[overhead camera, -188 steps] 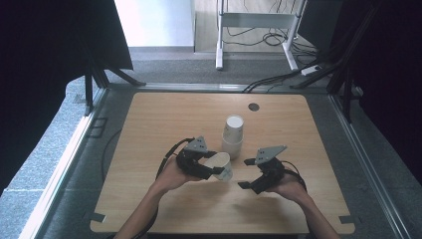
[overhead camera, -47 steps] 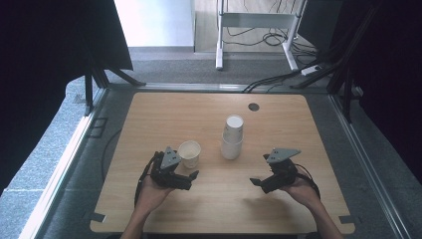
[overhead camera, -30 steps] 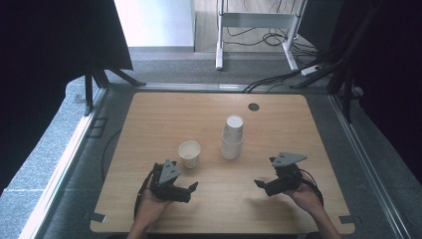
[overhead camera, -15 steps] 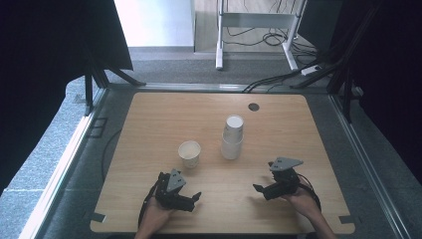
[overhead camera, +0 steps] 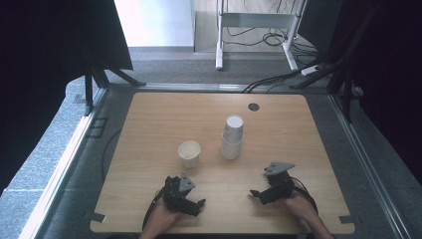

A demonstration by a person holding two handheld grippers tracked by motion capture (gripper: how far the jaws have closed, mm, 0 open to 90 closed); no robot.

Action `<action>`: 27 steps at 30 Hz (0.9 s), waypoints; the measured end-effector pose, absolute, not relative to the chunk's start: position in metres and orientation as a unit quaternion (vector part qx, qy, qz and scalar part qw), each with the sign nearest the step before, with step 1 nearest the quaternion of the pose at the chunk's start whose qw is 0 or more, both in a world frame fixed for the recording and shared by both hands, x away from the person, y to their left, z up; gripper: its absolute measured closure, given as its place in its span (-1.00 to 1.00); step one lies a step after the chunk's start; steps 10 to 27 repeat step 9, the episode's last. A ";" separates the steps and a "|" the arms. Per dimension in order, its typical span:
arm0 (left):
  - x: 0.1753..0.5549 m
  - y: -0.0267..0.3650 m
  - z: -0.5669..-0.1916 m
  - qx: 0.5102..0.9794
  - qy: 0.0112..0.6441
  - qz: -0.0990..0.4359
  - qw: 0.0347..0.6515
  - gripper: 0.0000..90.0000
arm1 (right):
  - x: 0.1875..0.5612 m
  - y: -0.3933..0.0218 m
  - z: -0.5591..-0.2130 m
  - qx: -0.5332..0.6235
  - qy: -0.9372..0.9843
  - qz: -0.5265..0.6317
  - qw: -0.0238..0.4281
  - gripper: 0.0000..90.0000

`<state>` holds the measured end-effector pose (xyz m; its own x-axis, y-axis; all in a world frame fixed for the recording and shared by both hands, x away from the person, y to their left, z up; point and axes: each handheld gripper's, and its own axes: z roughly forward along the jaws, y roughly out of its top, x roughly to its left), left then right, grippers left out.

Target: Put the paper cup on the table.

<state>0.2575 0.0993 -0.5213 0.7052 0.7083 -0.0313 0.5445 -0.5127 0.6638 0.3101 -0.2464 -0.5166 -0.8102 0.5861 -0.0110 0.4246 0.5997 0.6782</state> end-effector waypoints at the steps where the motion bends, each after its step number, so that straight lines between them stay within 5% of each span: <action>1: 0.258 0.100 -0.521 0.858 0.369 0.125 0.334 -1.00 | 0.311 -0.247 -0.519 0.289 0.884 0.351 0.112 -1.00; 27: 0.257 0.100 -0.522 0.849 0.391 0.134 0.330 -1.00 | 0.311 -0.248 -0.521 0.287 0.881 0.357 0.115 -1.00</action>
